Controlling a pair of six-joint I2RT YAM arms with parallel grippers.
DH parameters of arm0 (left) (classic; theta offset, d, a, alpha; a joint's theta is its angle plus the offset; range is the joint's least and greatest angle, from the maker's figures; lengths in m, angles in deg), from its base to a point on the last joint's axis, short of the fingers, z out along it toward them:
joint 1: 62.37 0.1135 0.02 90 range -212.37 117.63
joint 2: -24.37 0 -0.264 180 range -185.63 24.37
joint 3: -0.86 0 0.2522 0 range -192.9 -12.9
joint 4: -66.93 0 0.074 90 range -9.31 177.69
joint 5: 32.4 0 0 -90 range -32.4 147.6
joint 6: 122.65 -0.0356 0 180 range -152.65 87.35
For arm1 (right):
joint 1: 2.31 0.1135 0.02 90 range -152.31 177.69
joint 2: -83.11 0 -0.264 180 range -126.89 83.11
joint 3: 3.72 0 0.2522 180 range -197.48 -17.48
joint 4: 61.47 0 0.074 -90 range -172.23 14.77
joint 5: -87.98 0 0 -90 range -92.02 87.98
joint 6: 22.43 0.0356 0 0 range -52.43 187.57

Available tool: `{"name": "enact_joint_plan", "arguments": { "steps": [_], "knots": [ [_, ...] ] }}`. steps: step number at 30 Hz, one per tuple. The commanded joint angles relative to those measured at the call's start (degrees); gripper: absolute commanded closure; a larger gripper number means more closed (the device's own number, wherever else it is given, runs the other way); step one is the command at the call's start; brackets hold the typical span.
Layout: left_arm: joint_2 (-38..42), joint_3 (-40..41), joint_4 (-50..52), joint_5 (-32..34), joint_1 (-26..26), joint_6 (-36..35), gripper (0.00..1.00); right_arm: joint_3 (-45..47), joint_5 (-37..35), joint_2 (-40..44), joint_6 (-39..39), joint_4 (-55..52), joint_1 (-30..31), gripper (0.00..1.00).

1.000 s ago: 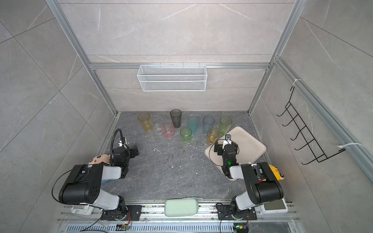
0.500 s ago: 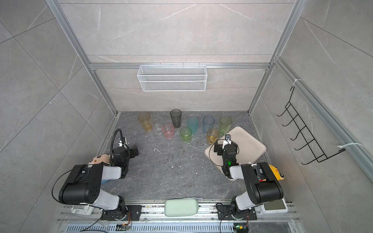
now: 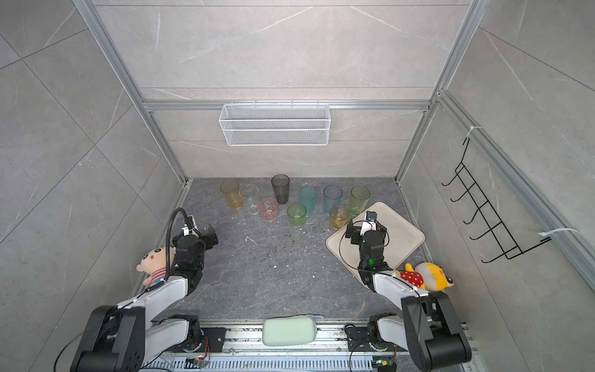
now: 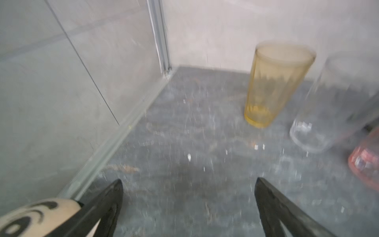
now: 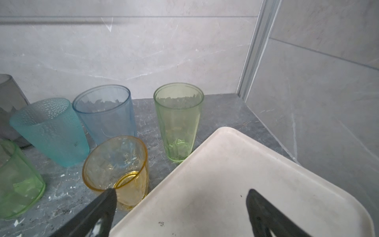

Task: Place the glasses into the tray
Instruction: Move the tray to the center of the table.

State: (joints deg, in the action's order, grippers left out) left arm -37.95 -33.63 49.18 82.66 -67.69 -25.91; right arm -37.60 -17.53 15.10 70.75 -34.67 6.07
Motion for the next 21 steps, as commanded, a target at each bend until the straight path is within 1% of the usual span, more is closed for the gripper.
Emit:
{"name": "enact_joint_plan", "arguments": {
  "steps": [1,2,4,5,7,10,11,12,13,15,16,18,21],
  "knots": [
    [5.39,-5.54,15.46,2.97,-1.02,8.67,0.00,-3.43,2.30,3.79,4.07,-11.95,-0.08,0.01],
    [6.07,-6.72,17.85,3.10,-1.90,9.80,0.00,-5.16,2.29,4.65,5.86,-16.06,-0.12,0.01],
    [6.48,-11.28,26.08,3.04,-4.09,13.74,0.00,-11.76,-0.13,5.22,11.00,-29.08,-0.10,0.01],
    [6.14,-13.88,30.93,1.51,-4.62,16.25,0.00,-15.24,-1.11,4.68,13.63,-34.81,-0.08,0.01],
    [4.86,-19.03,38.64,-6.25,-4.70,19.97,0.00,-23.85,-3.52,1.78,22.11,-48.55,-0.18,0.00],
    [3.43,-20.98,40.02,-17.33,-5.61,23.67,0.00,-36.52,-0.58,-5.19,24.86,-64.42,-0.31,0.00],
    [2.87,-21.46,40.40,-18.28,-6.67,24.88,0.00,-38.85,-0.28,-6.82,25.87,-67.05,-0.30,0.00],
    [1.85,-22.43,41.23,-18.43,-8.41,25.53,0.00,-39.72,0.81,-7.67,27.06,-67.36,-0.30,0.00],
    [0.64,-23.76,42.52,-17.63,-11.09,25.64,0.00,-38.85,3.52,-7.63,27.49,-65.47,-0.33,0.00],
    [-2.75,-27.60,46.36,-15.59,-16.02,25.93,0.00,-36.22,11.15,-6.53,27.54,-58.27,-0.37,0.00],
    [-5.00,-30.15,48.38,-14.58,-18.64,26.04,0.00,-35.48,13.60,-6.02,28.18,-55.86,-0.45,0.00],
    [-9.22,-34.43,51.86,-12.79,-23.15,27.25,0.00,-35.78,15.32,-5.90,28.55,-54.71,-0.40,0.00],
    [-15.99,-40.63,54.60,-13.92,-28.99,29.09,0.00,-37.75,15.60,-6.42,28.22,-56.56,-0.40,0.00]
  ]
}}
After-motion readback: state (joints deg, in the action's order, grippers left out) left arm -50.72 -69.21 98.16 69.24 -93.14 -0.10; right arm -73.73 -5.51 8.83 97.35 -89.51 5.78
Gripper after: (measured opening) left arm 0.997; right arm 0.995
